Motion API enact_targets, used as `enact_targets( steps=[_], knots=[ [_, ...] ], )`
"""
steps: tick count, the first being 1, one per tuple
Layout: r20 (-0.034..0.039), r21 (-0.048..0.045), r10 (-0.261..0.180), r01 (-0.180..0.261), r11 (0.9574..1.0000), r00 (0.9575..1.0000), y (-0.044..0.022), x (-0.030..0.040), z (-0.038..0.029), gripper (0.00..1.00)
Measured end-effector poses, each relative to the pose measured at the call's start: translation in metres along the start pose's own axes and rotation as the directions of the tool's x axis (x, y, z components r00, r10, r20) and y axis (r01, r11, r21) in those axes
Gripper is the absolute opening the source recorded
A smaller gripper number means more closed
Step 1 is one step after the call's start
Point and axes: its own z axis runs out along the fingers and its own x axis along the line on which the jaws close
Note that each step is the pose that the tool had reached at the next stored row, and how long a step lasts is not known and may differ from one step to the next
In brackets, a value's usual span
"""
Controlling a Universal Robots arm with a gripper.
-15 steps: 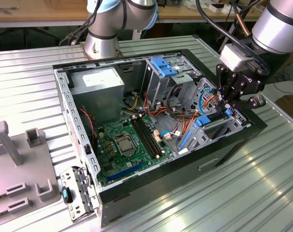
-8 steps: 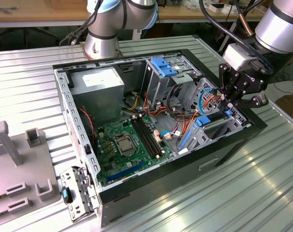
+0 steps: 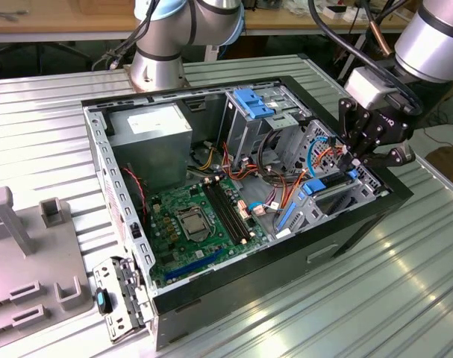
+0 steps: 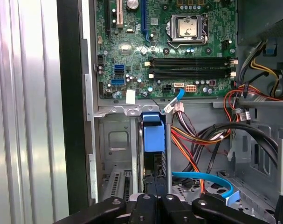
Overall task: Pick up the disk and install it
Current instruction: 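Insert the first disk wire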
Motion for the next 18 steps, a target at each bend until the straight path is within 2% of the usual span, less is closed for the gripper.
enact_targets(
  steps=[4,8,12,15,18],
  knots=[
    [0.0001,0.0000,0.000,0.000,1.0000,1.0000,-0.0075,-0.0003,0.0005,0.11],
    [0.0001,0.0000,0.000,0.000,1.0000,1.0000,-0.0187,-0.0006,0.0011,0.11],
    [0.0004,-0.0001,-0.005,0.005,1.0000,1.0000,-0.0205,-0.0008,0.0012,0.11],
    [0.0037,-0.0015,-0.013,0.013,0.9999,0.9999,-0.0296,-0.0016,0.0017,0.11],
    [0.0051,-0.0024,-0.037,0.037,0.9993,0.9993,-0.0309,-0.0024,0.0018,0.11]
  ],
)
